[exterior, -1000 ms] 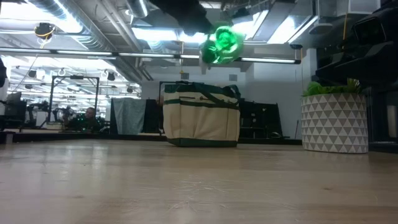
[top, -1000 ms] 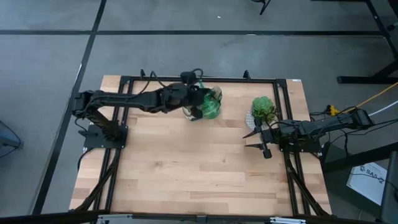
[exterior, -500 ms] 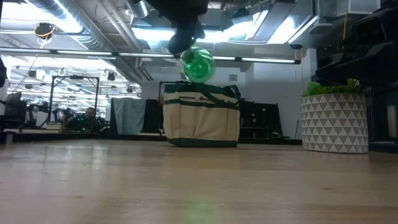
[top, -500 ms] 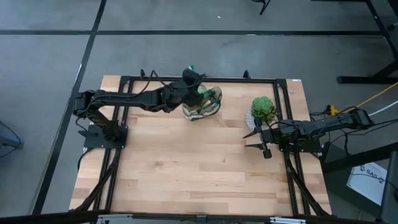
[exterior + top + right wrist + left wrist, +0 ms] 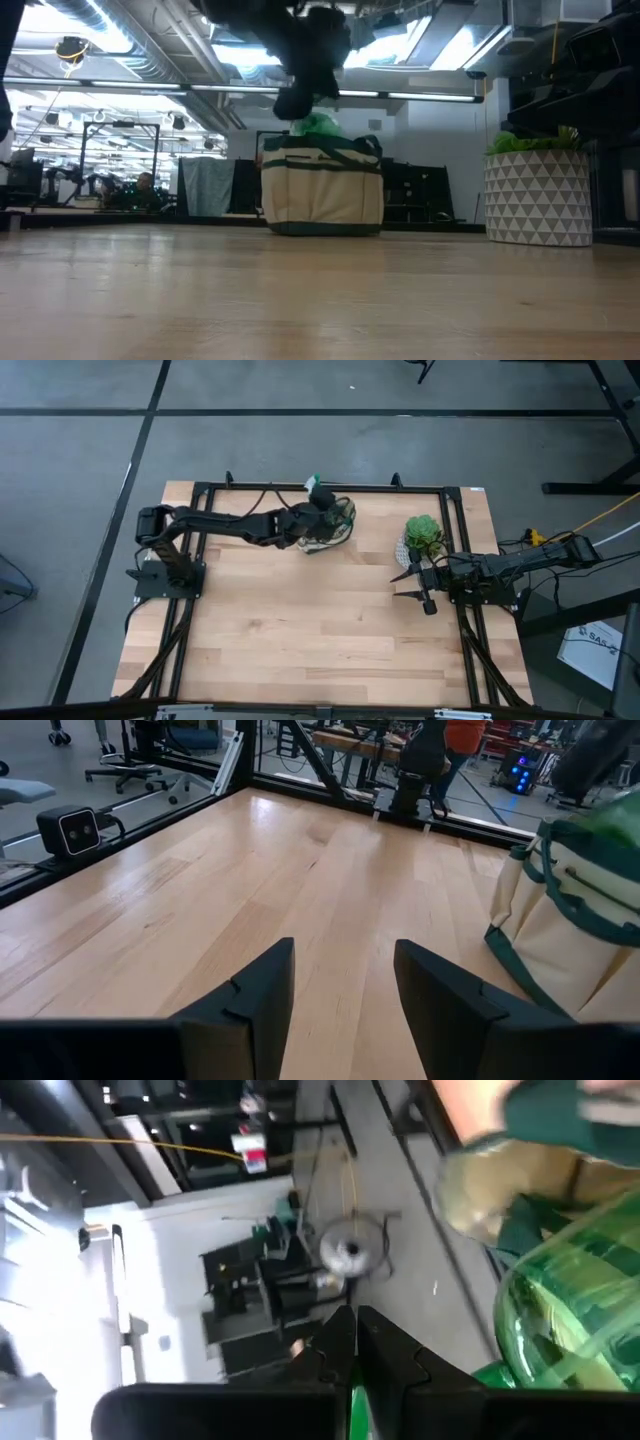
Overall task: Pick & Place Garden tools in Gardening bag
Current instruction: Put the spray bottle into the gardening bag
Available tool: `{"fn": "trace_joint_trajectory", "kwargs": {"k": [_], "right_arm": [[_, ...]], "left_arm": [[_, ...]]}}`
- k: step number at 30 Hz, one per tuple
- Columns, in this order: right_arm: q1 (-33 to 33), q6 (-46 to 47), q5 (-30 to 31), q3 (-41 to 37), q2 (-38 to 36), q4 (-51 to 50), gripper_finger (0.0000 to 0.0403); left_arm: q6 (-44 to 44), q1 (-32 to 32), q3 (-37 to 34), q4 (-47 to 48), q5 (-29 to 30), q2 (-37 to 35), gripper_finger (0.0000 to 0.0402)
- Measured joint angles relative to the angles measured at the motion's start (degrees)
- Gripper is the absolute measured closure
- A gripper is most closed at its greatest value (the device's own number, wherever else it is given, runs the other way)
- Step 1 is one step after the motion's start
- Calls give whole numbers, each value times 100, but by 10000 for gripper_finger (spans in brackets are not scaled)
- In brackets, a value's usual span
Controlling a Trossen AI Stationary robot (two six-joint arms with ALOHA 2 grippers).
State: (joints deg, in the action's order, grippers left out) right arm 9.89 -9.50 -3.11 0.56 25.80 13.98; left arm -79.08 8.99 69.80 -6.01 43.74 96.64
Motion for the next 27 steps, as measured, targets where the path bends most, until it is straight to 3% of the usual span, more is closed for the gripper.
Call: {"fn": "trace_joint_trajectory", "kwargs": {"k": [5, 13, 27], "right_arm": [[0, 0, 0, 0, 0, 0, 227], [-1, 0, 0, 0, 0, 0, 227], [-1, 0, 1, 0, 0, 0, 227]], "left_arm": [[-893, 41, 0, -20, 619, 378, 398], [-1221, -193, 0, -358, -37, 561, 396], [-1345, -609, 0, -388, -237, 532, 388]]}}
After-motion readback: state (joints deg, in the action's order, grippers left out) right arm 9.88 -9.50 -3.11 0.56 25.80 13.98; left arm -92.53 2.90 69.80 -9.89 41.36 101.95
